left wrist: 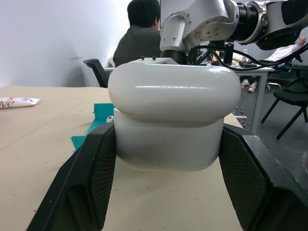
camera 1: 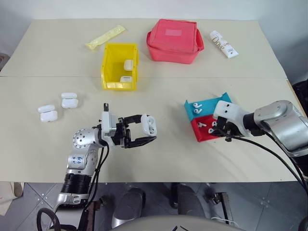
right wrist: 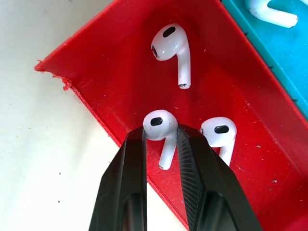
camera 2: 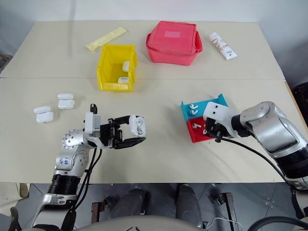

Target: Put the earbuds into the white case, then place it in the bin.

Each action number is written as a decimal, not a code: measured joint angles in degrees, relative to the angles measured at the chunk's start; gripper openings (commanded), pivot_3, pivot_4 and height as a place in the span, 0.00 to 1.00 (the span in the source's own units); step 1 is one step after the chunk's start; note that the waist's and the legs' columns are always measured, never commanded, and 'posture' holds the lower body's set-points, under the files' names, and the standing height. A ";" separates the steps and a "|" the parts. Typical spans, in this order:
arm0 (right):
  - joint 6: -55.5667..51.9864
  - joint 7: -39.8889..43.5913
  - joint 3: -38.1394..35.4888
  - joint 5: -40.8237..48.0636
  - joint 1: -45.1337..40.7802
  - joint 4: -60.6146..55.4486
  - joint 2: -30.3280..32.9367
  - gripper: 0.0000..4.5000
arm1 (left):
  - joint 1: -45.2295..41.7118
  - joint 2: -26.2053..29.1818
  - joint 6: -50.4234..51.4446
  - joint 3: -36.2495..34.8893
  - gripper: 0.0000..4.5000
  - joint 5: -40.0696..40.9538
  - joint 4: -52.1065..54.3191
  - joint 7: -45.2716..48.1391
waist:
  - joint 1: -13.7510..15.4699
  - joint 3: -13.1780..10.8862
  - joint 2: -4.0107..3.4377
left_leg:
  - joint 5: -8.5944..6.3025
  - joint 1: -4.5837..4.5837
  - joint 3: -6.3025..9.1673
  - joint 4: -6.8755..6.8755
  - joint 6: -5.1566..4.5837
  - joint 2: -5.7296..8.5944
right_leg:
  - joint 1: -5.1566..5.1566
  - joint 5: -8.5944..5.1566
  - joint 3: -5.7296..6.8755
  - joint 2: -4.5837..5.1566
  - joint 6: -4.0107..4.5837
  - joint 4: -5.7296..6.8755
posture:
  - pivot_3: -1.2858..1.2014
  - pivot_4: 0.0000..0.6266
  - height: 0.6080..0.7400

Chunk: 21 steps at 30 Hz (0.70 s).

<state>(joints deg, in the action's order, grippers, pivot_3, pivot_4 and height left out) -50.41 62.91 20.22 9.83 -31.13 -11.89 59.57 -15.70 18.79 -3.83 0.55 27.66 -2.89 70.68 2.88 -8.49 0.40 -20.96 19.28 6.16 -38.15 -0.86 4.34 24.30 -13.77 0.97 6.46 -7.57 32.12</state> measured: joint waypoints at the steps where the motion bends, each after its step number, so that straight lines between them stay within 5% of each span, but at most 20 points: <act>1: -0.41 -0.10 -0.77 0.55 0.59 -0.58 0.00 0.12 | -0.23 -0.03 0.00 0.11 0.62 0.00 -0.23 0.17 | 0.03 0.00 0.00 | 0.00 0.01 0.00 0.00 0.00 0.00 | 0.00 0.00 0.00 0.00 0.00 0.00 | 0.52 0.24 1.00; 7: -2.77 -1.29 -6.43 3.30 3.06 -5.35 0.02 0.12 | -2.56 -0.68 -0.11 0.70 0.62 0.00 -2.66 2.05 | 0.01 0.00 -0.02 | 0.00 0.01 0.00 0.00 0.00 0.00 | 0.00 0.00 0.00 -0.01 0.00 0.00 | 0.52 0.24 1.00; 11: -6.95 -2.68 -16.48 8.97 8.63 -13.24 -1.05 0.12 | -3.73 -2.34 -0.09 2.13 0.62 0.02 -4.44 3.92 | 0.40 -0.01 -0.03 | 0.00 0.05 0.04 -0.01 0.00 0.00 | 0.00 0.00 0.04 0.01 -0.01 -0.01 | 0.52 0.24 1.00; 17: -10.87 -9.92 -37.90 25.42 11.71 -25.65 -18.51 0.12 | -8.73 -5.08 0.00 4.91 0.62 0.13 -8.76 8.62 | 0.27 0.05 0.07 | -0.01 -0.03 0.07 -0.05 0.02 -0.04 | -0.10 0.04 0.04 -0.04 -0.04 0.00 | 0.52 0.24 1.00; 21: -8.56 -14.68 -41.02 34.81 12.31 -29.91 -27.08 0.12 | -13.04 -6.54 -0.05 5.34 0.62 0.14 -12.97 12.23 | 0.03 0.04 -0.02 | 0.00 -0.02 0.06 -0.02 -0.01 -0.01 | -0.07 0.04 0.02 -0.03 -0.03 0.28 | 0.52 0.24 1.00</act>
<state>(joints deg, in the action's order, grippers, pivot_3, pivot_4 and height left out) -58.96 48.23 -20.80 44.64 -18.82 -41.80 32.48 -28.74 12.25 -3.87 5.89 27.80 -15.86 82.91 2.91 -8.45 0.38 -20.97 19.25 6.22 -38.17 -0.87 4.34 24.23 -13.73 1.00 6.43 -7.60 32.40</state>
